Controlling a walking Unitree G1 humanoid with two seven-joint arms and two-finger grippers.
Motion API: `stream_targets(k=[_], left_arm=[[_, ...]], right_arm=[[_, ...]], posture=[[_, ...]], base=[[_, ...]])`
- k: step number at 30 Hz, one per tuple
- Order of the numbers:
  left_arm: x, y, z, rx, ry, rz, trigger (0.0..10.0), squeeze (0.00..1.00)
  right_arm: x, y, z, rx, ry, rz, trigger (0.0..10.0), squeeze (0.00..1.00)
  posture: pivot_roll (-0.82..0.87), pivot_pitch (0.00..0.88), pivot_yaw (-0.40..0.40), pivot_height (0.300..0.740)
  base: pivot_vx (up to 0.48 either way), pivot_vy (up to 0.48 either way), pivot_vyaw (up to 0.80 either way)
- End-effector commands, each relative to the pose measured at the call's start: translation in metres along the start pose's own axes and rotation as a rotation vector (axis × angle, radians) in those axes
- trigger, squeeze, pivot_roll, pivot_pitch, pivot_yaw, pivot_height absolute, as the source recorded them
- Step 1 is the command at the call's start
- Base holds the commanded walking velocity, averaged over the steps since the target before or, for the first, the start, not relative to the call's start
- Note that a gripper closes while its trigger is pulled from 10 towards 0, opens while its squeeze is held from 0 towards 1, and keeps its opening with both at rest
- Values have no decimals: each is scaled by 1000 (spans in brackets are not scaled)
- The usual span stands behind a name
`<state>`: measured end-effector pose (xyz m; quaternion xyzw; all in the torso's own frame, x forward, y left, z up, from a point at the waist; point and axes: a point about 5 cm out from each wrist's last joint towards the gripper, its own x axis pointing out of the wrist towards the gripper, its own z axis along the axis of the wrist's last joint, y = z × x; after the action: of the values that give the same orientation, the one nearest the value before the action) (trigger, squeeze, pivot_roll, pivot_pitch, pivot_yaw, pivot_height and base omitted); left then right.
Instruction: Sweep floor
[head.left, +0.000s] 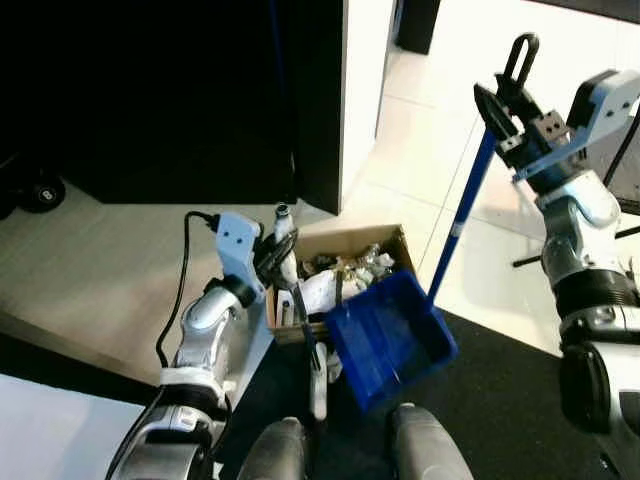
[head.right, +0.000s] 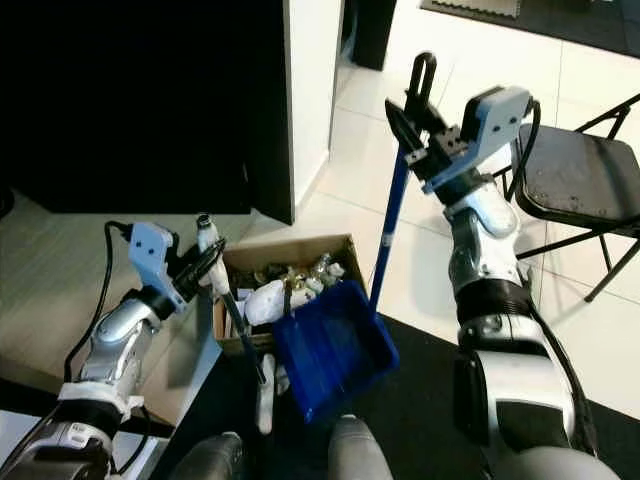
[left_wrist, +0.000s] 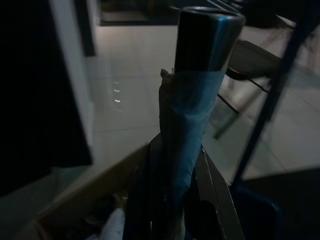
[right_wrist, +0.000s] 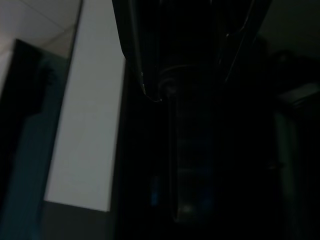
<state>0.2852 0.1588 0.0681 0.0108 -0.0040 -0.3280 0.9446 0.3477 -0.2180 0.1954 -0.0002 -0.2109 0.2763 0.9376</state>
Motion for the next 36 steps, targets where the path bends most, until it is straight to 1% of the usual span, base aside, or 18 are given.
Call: stream_targets(k=[1, 3, 4, 8, 9, 10, 13, 14, 16, 17, 20, 23, 25, 28, 30, 33, 34, 36], left_arm=[[-1, 1, 10, 10, -20, -50, 10000, 0], [-1, 1, 10, 10, -20, -50, 10000, 0], [2, 1, 19, 9, -38, -89, 10000, 0], [4, 2, 25, 9, -57, -100, 10000, 0], [5, 6, 29, 11, -73, -81, 10000, 0], [5, 6, 29, 11, -73, -81, 10000, 0], [7, 6, 30, 6, -81, -74, 10000, 0], [7, 6, 30, 6, -81, -74, 10000, 0], [7, 4, 31, 0, -83, -83, 10000, 0], [7, 4, 31, 0, -83, -83, 10000, 0], [9, 0, 36, -9, -96, -107, 10000, 0], [10, -1, 38, -11, -104, -113, 10000, 0], [13, 0, 44, -19, -126, -114, 10000, 0], [17, 2, 49, -23, -145, -102, 10000, 0], [19, 2, 51, -30, -156, -91, 10000, 0], [20, 1, 51, -35, -156, -92, 10000, 0], [20, 1, 51, -35, -156, -92, 10000, 0], [20, 0, 50, -35, -149, -101, 10000, 0]], right_arm=[[0, 3, 11, 15, -46, 52, 10000, 0], [0, 3, 11, 15, -46, 52, 10000, 0], [-9, 11, 9, 79, -7, 132, 10000, 0], [-20, 20, 5, 133, 55, 214, 10000, 0], [-30, 25, 0, 157, 124, 277, 10000, 0], [-30, 25, 0, 157, 124, 277, 10000, 0], [-49, 30, -9, 182, 247, 345, 10000, 0], [-49, 30, -9, 182, 247, 345, 10000, 0], [-64, 33, -13, 193, 328, 388, 10000, 0], [-64, 33, -13, 193, 328, 388, 10000, 0], [-87, 42, -10, 297, 444, 476, 10000, 0], [-93, 45, -8, 333, 472, 503, 10000, 0], [-102, 48, -5, 371, 522, 540, 10000, 0], [-103, 47, -2, 362, 515, 524, 10000, 0], [-95, 44, 4, 356, 453, 493, 10000, 0], [-83, 43, 24, 429, 338, 493, 10000, 0], [-83, 43, 24, 429, 338, 493, 10000, 0], [-81, 40, 37, 464, 321, 526, 10000, 0]], posture=[[17, 52, 11, 740], [17, 52, 11, 740], [16, 51, 13, 740], [15, 49, 14, 740], [11, 47, 15, 740], [11, 47, 15, 740], [7, 43, 16, 740], [7, 43, 16, 740], [4, 41, 17, 740], [4, 41, 17, 740], [1, 40, 18, 740], [0, 40, 19, 740], [-1, 43, 20, 740], [-4, 45, 22, 740], [-5, 45, 23, 740], [-6, 45, 22, 740], [-6, 45, 22, 740], [-8, 44, 22, 740]], base=[[0, 0, 0], [0, 0, 0], [0, 0, 0], [0, 0, 0], [0, 0, 0], [0, 0, 0], [0, 0, 0], [0, 0, 0], [0, 0, 0], [0, 0, 0], [0, 0, 0], [0, 0, 0], [0, 0, 0], [0, 0, 0], [0, 0, 0], [0, 0, 0], [0, 0, 0], [0, 0, 0]])
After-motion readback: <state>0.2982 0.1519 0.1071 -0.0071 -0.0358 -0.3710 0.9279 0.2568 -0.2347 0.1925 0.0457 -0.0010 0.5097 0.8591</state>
